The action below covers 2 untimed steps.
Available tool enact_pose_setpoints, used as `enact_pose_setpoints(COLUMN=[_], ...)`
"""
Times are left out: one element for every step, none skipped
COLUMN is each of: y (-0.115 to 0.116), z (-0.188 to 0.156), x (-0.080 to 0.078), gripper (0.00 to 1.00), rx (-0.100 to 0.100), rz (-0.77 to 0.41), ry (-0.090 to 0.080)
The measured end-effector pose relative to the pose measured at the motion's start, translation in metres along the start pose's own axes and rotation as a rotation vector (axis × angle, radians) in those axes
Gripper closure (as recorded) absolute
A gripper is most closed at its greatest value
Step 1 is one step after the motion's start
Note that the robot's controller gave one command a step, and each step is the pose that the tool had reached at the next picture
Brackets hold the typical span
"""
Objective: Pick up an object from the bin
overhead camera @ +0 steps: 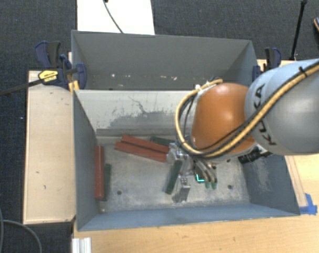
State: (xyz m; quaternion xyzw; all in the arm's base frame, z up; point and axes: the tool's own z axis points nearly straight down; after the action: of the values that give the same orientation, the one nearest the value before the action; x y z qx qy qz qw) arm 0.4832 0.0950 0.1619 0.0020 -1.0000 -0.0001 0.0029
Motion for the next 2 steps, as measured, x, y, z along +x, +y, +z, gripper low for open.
enact_pose_setpoints(y=[-0.0415,-0.0400], z=[0.0923,0.0899], x=[-0.0266,-0.0276], gripper=[0.00,1.00], rx=[0.001,0.000], rz=[-0.236,-0.231], ry=[-0.002,-0.006])
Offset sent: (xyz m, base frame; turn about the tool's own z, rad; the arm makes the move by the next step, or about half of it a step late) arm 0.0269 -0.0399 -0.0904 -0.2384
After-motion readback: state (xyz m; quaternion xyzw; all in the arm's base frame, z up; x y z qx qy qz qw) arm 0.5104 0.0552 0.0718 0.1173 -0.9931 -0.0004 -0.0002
